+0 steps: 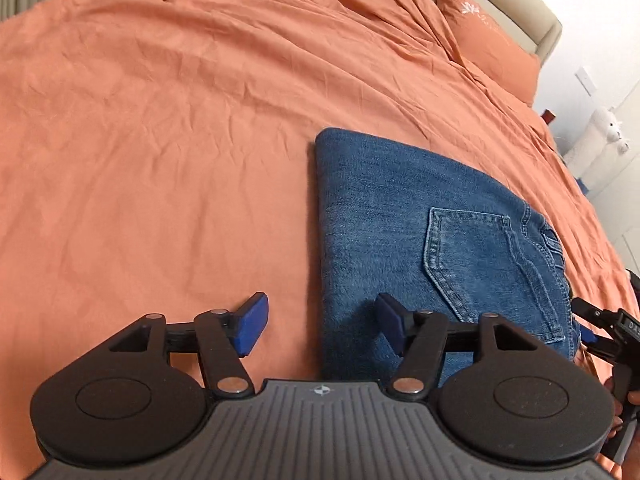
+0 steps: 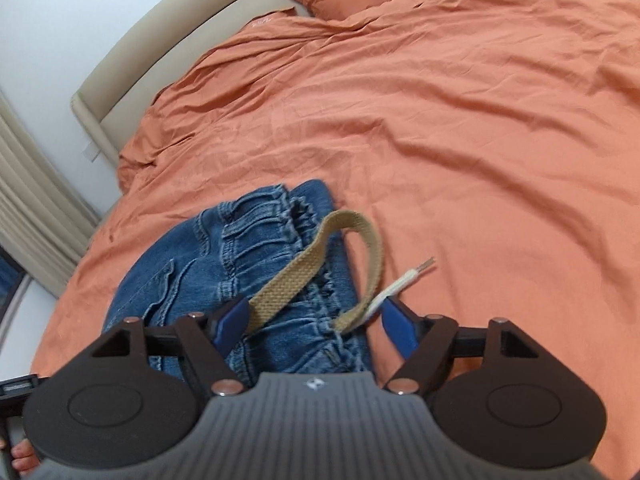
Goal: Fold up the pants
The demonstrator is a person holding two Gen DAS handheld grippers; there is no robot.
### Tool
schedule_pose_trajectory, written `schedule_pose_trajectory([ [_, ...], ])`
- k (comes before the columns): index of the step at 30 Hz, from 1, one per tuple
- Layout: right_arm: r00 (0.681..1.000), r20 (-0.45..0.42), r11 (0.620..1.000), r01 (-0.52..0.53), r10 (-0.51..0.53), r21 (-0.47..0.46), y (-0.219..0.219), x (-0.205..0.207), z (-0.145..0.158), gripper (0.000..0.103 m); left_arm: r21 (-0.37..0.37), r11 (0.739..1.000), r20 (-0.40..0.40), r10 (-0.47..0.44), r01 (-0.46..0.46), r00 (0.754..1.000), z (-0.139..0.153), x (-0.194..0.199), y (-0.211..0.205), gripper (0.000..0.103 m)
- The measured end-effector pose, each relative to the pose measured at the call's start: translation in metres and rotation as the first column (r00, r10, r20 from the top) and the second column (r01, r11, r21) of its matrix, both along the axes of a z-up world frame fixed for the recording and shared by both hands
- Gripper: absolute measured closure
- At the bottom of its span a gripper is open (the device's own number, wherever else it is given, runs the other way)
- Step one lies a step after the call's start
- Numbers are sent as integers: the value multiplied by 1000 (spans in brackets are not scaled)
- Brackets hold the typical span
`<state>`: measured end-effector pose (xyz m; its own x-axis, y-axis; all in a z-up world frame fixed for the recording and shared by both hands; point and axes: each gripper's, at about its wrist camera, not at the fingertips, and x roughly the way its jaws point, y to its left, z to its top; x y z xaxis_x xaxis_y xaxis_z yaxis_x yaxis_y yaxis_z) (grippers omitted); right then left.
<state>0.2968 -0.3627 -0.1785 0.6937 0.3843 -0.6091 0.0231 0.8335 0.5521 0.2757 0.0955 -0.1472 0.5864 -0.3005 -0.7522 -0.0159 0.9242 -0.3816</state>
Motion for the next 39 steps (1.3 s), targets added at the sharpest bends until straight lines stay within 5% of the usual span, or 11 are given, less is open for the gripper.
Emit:
schedule_pose_trajectory([
  [9,999,-33,991,-20,24,136,-5,24,-25,35,-106,992,33,-61,65,998,-14,14,13,31],
  [18,987,-125,951,-60,102,304,-29,64,-37,38,-258,965,21,-47,51,999,-28,27,24,43],
  [24,962,-205,939,-104,178,328,-33,90,-35,34,-358,934,-16,-15,9,1000,-36,33,31,53],
  [27,960,-203,942,-122,192,311,-26,93,-34,44,-413,911,-42,-13,-5,999,-43,36,29,74],
  [31,964,-182,948,-136,194,288,-24,86,-25,66,-392,920,-24,7,-16,1000,-37,33,24,95],
  [39,970,-101,969,-209,223,131,1,76,48,87,-289,957,86,26,0,996,15,16,13,97],
])
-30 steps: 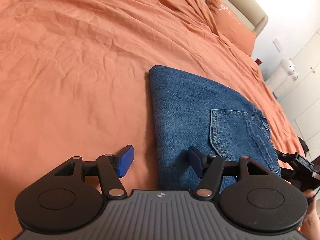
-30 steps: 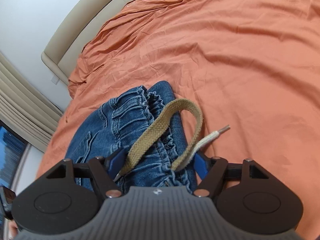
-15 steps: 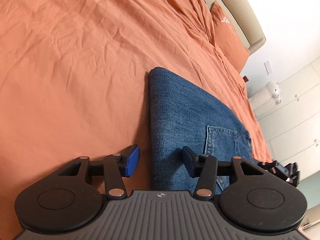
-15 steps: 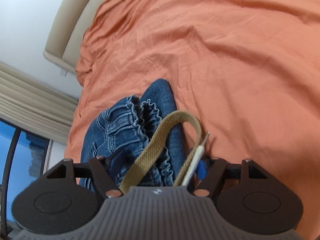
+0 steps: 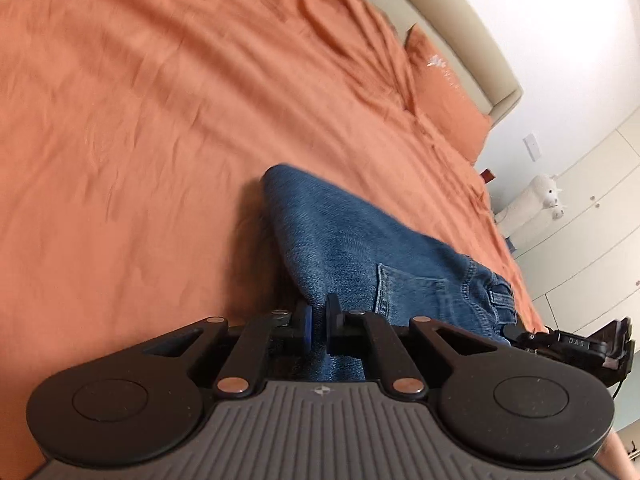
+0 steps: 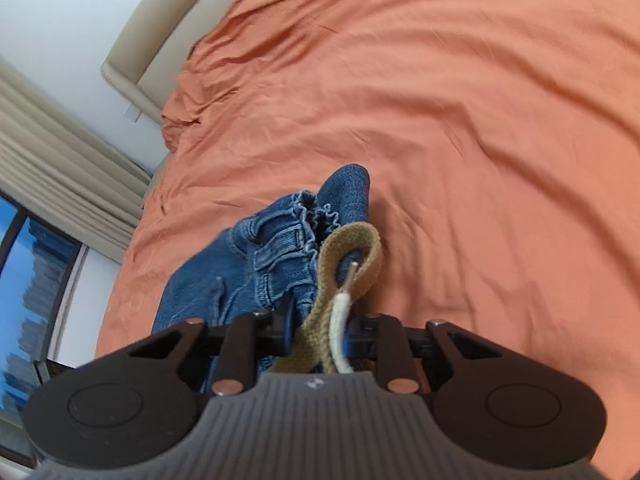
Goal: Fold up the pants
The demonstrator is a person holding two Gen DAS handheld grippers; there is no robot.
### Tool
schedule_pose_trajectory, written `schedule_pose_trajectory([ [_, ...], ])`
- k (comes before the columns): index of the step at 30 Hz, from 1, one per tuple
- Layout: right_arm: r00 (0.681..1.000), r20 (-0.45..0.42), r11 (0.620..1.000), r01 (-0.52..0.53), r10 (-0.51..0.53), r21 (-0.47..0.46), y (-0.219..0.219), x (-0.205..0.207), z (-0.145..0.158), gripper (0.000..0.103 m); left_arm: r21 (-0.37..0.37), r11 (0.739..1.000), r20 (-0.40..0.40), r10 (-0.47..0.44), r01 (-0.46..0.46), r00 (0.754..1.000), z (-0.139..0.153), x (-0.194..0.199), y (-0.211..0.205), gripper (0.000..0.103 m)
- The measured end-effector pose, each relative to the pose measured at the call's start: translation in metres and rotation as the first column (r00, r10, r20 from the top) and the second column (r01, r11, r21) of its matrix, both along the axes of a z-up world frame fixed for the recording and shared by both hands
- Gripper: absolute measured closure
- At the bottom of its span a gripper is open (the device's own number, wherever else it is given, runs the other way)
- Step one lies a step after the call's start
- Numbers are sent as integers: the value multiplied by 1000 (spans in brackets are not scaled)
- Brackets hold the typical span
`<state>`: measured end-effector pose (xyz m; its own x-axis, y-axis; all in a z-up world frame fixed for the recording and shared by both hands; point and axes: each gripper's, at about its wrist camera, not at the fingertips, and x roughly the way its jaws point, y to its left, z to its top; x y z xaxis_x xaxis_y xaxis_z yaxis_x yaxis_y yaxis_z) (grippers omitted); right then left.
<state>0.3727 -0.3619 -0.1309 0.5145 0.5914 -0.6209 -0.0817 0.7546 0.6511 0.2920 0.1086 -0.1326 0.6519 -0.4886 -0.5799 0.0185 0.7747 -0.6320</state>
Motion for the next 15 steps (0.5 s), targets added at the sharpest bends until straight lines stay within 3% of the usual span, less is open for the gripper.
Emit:
schedule_pose_trajectory([
  [3,999,39,999,-35,35,-10,19,-9,27,88,42,999,32,18,-19,999,23,-11,14,97],
  [7,995,63,997,-81,80,13,59,-18,45,88,75,996,33,42,-44,999,52,-21,62,97],
  [12,989,64,988,-136,131,79,131,-11,35,88,225,972,36,67,-73,997,74,-31,118,97],
  [15,985,52,980,-169,164,108,175,-2,22,88,256,962,7,100,-98,995,73,-25,146,97],
])
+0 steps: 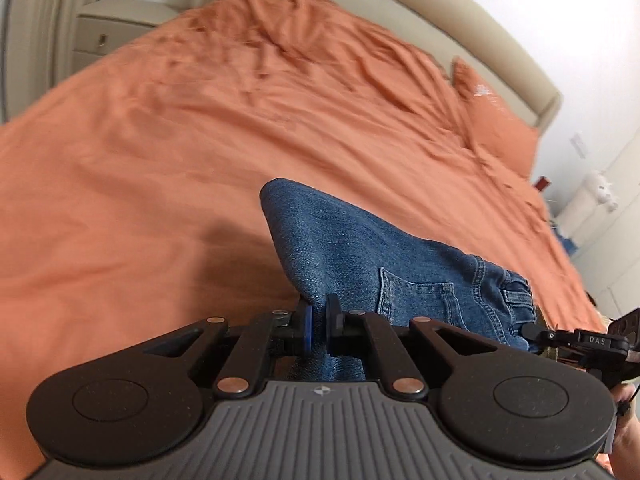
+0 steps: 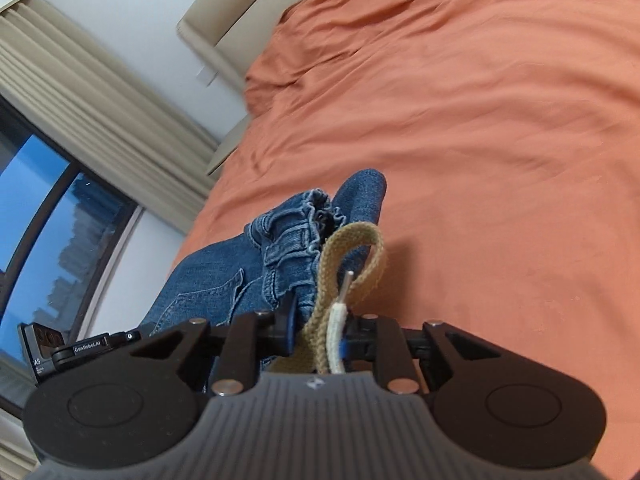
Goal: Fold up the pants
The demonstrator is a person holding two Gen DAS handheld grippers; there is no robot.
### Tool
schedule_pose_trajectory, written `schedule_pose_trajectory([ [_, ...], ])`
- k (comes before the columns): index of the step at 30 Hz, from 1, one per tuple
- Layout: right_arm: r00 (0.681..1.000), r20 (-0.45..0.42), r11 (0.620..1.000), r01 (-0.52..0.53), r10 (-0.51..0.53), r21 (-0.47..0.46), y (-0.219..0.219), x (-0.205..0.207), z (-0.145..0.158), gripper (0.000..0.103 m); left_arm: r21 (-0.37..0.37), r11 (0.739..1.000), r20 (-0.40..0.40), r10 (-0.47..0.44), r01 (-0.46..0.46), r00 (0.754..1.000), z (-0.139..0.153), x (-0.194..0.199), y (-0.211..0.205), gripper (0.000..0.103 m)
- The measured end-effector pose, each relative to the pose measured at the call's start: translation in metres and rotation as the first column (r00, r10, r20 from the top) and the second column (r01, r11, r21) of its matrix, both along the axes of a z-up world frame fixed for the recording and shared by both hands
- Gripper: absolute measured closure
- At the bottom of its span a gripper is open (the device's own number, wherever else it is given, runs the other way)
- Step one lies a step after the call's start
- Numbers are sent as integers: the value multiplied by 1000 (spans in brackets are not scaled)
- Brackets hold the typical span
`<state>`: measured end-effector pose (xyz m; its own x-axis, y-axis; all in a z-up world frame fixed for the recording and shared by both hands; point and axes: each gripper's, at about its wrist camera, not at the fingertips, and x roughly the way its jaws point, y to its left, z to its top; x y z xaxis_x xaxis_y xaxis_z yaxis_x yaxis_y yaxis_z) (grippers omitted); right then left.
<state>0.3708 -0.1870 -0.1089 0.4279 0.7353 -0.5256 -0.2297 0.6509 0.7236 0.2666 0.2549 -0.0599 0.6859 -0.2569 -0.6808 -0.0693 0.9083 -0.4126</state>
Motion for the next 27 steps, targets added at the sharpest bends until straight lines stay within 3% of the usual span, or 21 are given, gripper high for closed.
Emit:
schedule_pose_trajectory([
  [6,998,-38,999,-48,48,-8,56,19,-33,88,25,999,-63,26,-25,998,-36,14,35,97],
  [11,995,-93,999,-39,37,-21,49,32,-62,89,-46,999,-64,20,-23,998,-68,16,54,96],
  [16,993,-116,1000,-21,20,-12,51,36,-76,88,-80,996,-87,19,-26,996,-79,15,65,92],
  [18,992,-125,1000,-14,11,-16,52,35,-75,86,-74,997,-98,26,-34,995,-76,14,67,81],
  [20,992,-127,999,-5,-2,-50,54,34,-70,75,-31,998,-104,51,-55,993,-68,12,66,75],
  [22,995,-96,993,2,-13,-117,55,30,-58,57,14,997,-96,75,-74,993,-55,5,63,75],
  [27,1000,19,961,15,-10,-275,56,4,-10,49,176,981,12,87,-88,996,1,-25,36,68],
])
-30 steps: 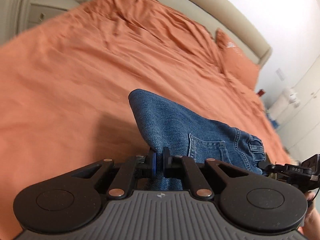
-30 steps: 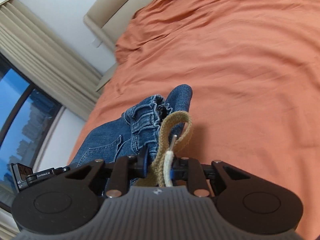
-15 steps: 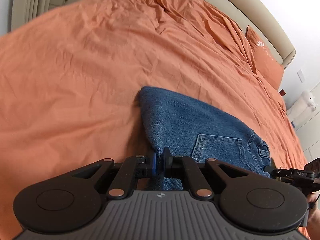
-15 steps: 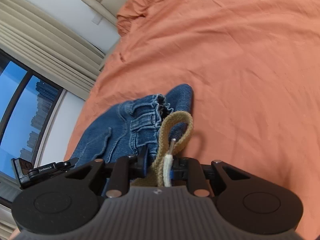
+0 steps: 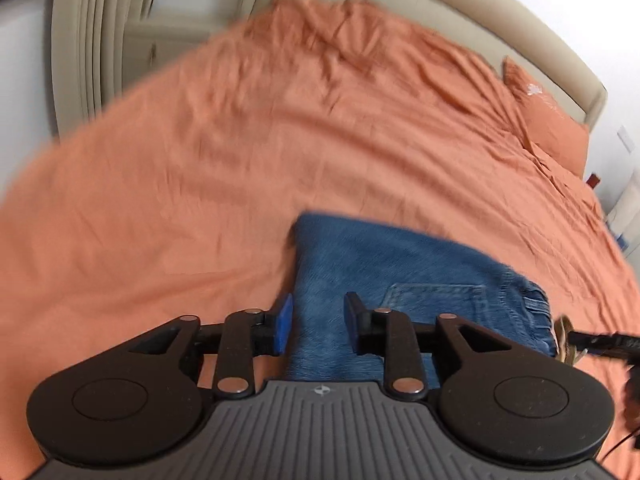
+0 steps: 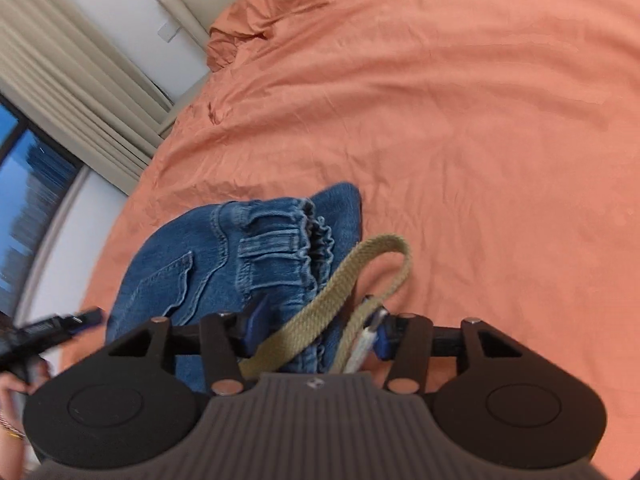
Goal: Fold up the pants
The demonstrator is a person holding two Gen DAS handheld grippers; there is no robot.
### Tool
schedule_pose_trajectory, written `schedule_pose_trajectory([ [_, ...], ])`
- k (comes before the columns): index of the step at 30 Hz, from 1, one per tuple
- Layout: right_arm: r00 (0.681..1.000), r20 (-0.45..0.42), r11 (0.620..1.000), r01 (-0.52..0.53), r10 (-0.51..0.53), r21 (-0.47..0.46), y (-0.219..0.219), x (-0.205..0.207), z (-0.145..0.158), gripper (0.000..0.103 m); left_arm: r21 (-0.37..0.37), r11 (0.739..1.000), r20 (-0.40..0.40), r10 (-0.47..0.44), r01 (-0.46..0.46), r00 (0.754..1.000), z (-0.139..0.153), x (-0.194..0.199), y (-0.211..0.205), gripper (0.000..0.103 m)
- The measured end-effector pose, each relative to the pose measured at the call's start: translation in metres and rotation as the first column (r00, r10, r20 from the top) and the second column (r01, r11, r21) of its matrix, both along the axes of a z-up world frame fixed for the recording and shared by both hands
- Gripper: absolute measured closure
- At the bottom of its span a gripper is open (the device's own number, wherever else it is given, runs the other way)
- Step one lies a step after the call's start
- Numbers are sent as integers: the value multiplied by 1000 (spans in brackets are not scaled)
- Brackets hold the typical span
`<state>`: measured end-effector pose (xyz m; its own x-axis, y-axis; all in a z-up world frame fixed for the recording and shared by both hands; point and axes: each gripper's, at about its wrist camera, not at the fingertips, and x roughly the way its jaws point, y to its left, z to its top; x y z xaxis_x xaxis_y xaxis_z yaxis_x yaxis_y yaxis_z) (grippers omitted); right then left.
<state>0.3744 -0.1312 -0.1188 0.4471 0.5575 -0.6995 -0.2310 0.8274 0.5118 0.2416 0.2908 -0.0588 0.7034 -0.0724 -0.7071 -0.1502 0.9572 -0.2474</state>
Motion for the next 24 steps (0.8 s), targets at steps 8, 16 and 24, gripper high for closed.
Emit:
schedule_pose_trajectory([
  [8,942,334,982,27,38,-189,1,-101,115,28,302,948,224,32,-101,974,92,-87,-90,68],
  [16,860,509,986,61,26,-154,-4,-223,170,22,287,930,420,93,-229,903,138,-184,-165,28],
  [24,826,564,984,109,-10,-142,-6,-314,158,21,292,934,317,106,-204,942,117,-228,-202,16],
])
